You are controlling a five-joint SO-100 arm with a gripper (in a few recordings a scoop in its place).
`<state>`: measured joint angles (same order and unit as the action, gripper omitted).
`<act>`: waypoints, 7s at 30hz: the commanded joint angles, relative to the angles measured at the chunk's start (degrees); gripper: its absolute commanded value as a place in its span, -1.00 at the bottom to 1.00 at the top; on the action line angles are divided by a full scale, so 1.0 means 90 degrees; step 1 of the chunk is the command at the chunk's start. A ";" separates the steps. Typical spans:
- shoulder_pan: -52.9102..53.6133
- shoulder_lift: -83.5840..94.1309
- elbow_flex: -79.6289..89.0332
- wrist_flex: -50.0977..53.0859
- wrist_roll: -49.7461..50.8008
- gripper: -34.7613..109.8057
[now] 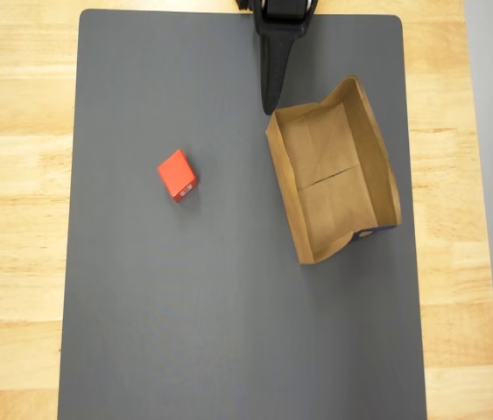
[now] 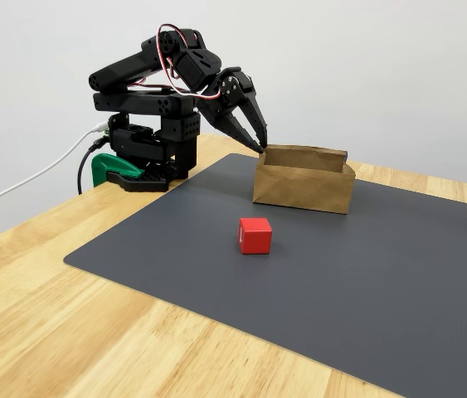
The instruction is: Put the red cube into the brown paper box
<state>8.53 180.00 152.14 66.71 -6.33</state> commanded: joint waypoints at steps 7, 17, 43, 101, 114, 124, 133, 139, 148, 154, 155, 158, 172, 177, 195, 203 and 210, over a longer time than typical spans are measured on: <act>0.0127 0.0010 0.0000 -0.0049 -0.0039 -0.52; 0.0127 0.0010 0.0000 -0.0049 -0.0039 -0.52; 0.0127 0.0010 0.0000 -0.0049 -0.0039 -0.52; 0.0127 0.0010 0.0000 -0.0049 -0.0039 -0.52; 0.0303 0.0000 0.0000 -0.0059 0.0020 -0.39; 0.0869 -0.2031 -0.1348 -0.0430 -0.0449 -0.28; 0.1973 -0.3789 -0.2090 -0.1670 -0.2744 -0.30; 0.2617 -0.4863 -0.2959 -0.1289 -0.5195 -0.22; 0.3232 -0.6807 -0.4307 -0.0205 -0.5908 -0.18; 0.3369 -0.8408 -0.5361 0.0762 -0.5645 -0.10; 0.3398 -0.8613 -0.5566 0.0928 -0.5596 -0.10; 0.3467 -0.9180 -0.6025 0.1055 -0.5576 -0.10; 0.3555 -1.1025 -0.7393 0.0664 -0.6133 -0.08; 0.3447 -1.1377 -0.7412 0.0537 -0.6582 -0.09; 0.3232 -1.1895 -0.7490 0.0371 -0.6611 -0.33; 0.3232 -1.1758 -0.7490 0.0195 -0.6328 -0.51; 0.3145 -1.0498 -0.7217 -0.0439 -0.5137 -0.52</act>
<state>37.09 76.20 85.96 65.13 -55.81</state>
